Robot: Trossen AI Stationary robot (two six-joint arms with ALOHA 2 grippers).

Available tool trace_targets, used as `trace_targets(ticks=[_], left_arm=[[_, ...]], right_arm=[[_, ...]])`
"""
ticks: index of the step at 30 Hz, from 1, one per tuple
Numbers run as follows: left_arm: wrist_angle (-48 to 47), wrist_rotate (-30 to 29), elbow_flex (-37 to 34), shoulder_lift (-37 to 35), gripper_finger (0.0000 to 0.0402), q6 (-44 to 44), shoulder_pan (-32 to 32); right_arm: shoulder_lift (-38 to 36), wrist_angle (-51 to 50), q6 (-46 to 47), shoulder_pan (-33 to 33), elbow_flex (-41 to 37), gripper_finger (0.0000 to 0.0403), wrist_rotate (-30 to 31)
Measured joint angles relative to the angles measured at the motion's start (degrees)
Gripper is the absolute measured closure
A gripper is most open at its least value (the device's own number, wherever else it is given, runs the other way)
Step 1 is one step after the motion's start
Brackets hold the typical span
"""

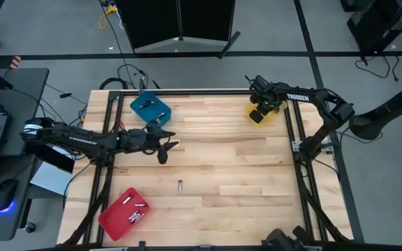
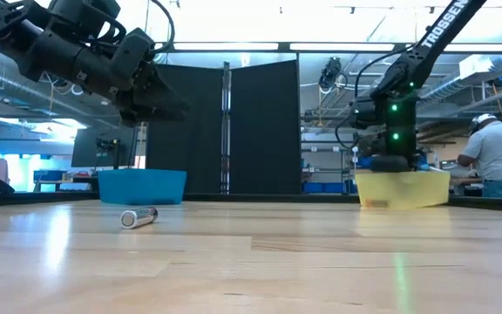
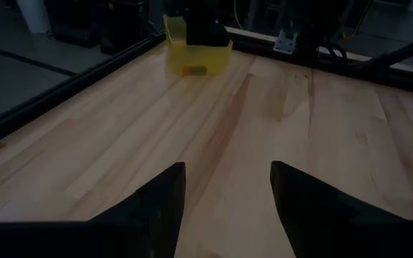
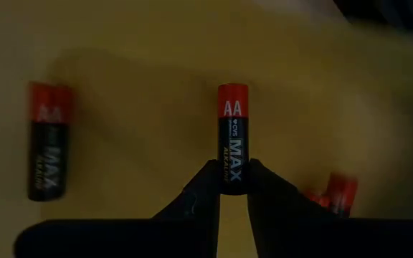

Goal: Sort batteries
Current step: Put the black orange battery into the yellow bin, then put the black silver battery into the red bin

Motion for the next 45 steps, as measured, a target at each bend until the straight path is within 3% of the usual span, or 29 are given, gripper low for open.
trace_targets(ticks=[7, 10, 17, 20, 25, 27, 35, 40, 45], left_arm=[[-0.1, 0.2, 0.0, 0.0, 0.0188, -1.6, 0.0], [-0.1, 0.6, 0.0, 0.0, 0.0188, -1.6, 0.0], [0.9, 4.2, 0.8, 0.0, 0.0188, 1.5, 0.0], [-0.8, 6.9, 2.4, 0.0, 0.0188, 3.5, 0.0], [-14.6, 8.4, 8.8, 0.0, 0.0191, 6.6, -0.7], [-20.3, 8.5, 11.6, 0.5, 0.0199, 9.2, -2.2], [-33.5, 13.2, 20.3, 5.1, 0.0259, 21.0, -10.0], [-37.3, 17.4, 26.0, 11.0, 0.0301, 24.3, -11.9], [-45.2, 23.0, 32.1, 17.5, 0.0374, 33.6, -12.4]], right_arm=[[0.0, 1.0, 1.2, -0.2, 0.0, 0.0307, -1.1], [0.0, 0.6, 2.9, 0.1, 0.5, 0.028, 1.0], [-1.6, -8.0, 2.6, 2.0, 5.0, 0.0241, 2.7], [-4.9, -11.5, 1.8, 4.1, 6.2, 0.0264, 2.7], [-14.0, -10.9, 2.7, 9.0, 5.7, 0.0368, 2.5], [-17.8, -9.9, 3.9, 11.8, 4.3, 0.0391, 2.4], [-27.4, -2.7, 12.6, 25.5, -2.7, 0.0394, 0.4], [-28.9, 2.5, 17.1, 33.1, -5.8, 0.0388, 0.6], [-28.6, 5.2, 19.0, 37.8, -6.3, 0.0387, 1.6]])
